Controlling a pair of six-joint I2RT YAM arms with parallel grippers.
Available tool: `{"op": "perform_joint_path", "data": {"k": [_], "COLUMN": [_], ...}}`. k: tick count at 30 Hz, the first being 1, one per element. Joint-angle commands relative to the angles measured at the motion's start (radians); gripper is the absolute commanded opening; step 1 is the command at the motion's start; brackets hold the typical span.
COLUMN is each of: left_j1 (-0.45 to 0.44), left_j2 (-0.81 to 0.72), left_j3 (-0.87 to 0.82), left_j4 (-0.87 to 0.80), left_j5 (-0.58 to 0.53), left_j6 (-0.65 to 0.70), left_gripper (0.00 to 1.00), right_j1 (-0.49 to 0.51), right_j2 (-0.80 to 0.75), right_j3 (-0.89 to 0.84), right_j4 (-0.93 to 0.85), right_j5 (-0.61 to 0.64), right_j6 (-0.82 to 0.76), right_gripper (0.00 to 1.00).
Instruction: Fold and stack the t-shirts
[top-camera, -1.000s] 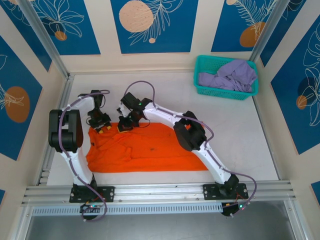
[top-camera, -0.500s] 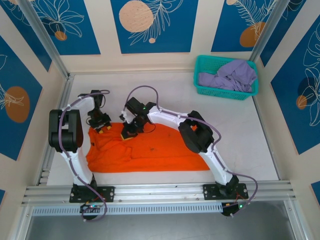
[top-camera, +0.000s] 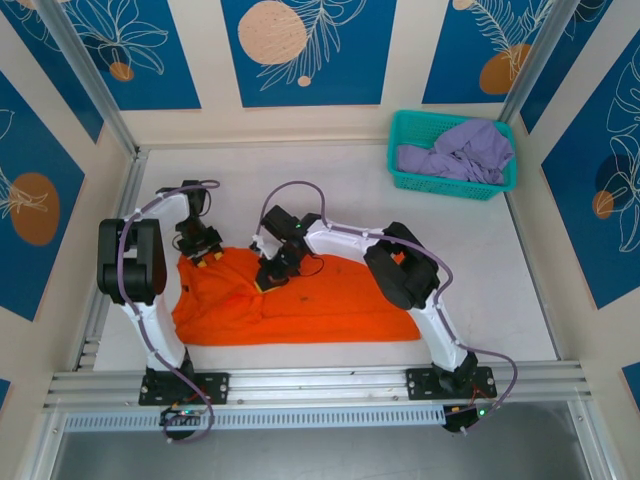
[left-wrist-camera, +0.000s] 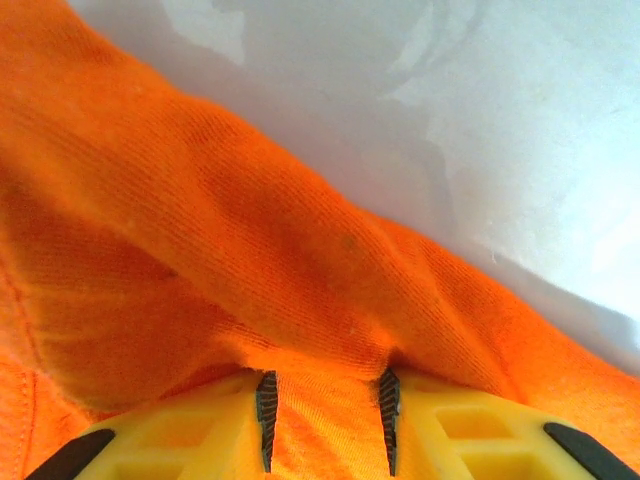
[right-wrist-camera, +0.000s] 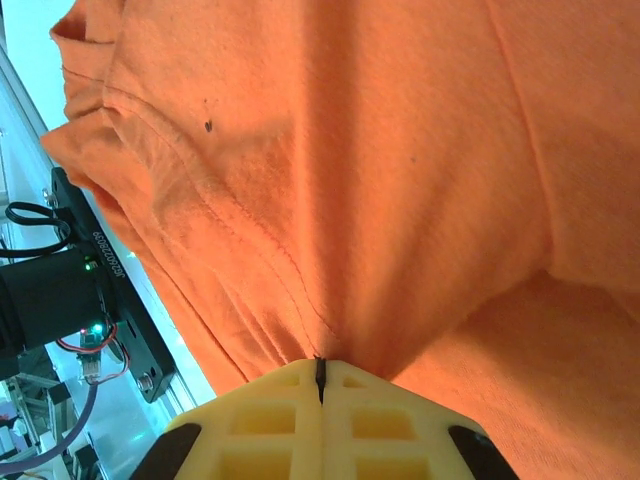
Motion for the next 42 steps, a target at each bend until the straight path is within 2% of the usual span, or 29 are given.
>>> {"op": "perform_joint_path", "data": {"k": [1, 4, 7, 11, 14, 19, 24, 28, 31, 34, 42], "left_j1": [0.005, 0.005, 0.005, 0.017, 0.033, 0.036, 0.011, -0.032, -0.056, -0.069, -0.080], "left_j2": [0.017, 0.017, 0.013, -0.012, -0.028, -0.064, -0.165, -0.176, -0.156, -0.104, 0.154], "left_j3": [0.021, 0.035, 0.047, 0.062, 0.092, 0.130, 0.083, -0.006, -0.069, -0.077, 0.173], "left_j4": [-0.011, -0.019, -0.029, -0.042, -0.057, -0.080, -0.048, -0.011, 0.038, 0.068, 0.009], "left_j5": [-0.019, -0.022, -0.036, -0.072, -0.071, -0.091, -0.068, -0.014, 0.002, -0.032, -0.067], "left_j6": [0.000, 0.004, 0.006, 0.005, 0.012, 0.013, -0.018, -0.064, -0.098, -0.114, -0.080], "left_gripper": [0.35, 0.37, 0.38, 0.41, 0.44, 0.44, 0.44, 0.35, 0.33, 0.33, 0.34], "right_j1": [-0.011, -0.029, -0.061, -0.136, -0.214, -0.375, -0.496, -0.593, -0.651, -0.677, -0.685], "right_j2": [-0.052, -0.082, -0.131, -0.239, -0.341, -0.459, -0.543, -0.544, -0.511, -0.476, -0.478], "right_j3": [-0.024, -0.054, -0.107, -0.253, -0.375, -0.527, -0.612, -0.654, -0.663, -0.648, -0.666], "right_j4": [-0.012, 0.016, 0.077, 0.230, 0.289, 0.226, 0.139, 0.088, 0.060, 0.006, -0.085], "right_j5": [0.006, 0.011, -0.006, -0.028, 0.039, 0.172, 0.286, 0.332, 0.318, 0.332, 0.331], "right_j6": [-0.020, 0.015, 0.084, 0.242, 0.336, 0.452, 0.467, 0.510, 0.522, 0.517, 0.600], "right_gripper": [0.19, 0.37, 0.42, 0.42, 0.43, 0.38, 0.36, 0.32, 0.30, 0.30, 0.30]}}
